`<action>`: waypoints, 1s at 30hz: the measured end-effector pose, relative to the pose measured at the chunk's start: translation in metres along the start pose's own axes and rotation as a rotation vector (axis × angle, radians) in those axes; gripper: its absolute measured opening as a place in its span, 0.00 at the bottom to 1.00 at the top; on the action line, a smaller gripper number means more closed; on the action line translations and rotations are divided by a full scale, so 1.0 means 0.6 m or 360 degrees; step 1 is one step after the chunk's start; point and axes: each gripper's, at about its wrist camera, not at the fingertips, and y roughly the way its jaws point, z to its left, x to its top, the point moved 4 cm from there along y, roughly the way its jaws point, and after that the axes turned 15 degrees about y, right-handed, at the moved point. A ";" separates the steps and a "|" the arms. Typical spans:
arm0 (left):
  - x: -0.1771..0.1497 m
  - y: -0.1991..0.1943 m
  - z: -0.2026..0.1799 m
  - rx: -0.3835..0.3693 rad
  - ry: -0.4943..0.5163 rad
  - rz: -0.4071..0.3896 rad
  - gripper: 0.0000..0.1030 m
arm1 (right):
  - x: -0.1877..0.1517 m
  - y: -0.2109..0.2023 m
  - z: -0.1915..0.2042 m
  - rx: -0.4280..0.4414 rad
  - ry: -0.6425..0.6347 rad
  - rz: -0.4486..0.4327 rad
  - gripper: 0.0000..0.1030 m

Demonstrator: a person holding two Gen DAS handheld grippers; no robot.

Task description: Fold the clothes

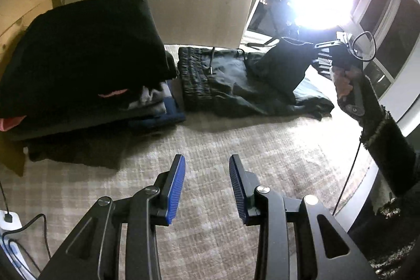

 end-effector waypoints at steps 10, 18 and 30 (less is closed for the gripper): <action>-0.017 -0.026 0.012 -0.0012 -0.0039 -0.0039 0.32 | -0.193 0.061 0.130 -0.0028 -0.0484 0.0191 0.08; 0.008 0.009 -0.003 -0.0114 0.0031 -0.0088 0.32 | -0.267 0.071 0.083 -0.0317 -0.0738 0.0608 0.25; 0.096 0.108 -0.061 -0.0314 -0.0016 -0.0168 0.32 | -0.203 0.023 0.163 -0.0286 -0.1179 0.0662 0.49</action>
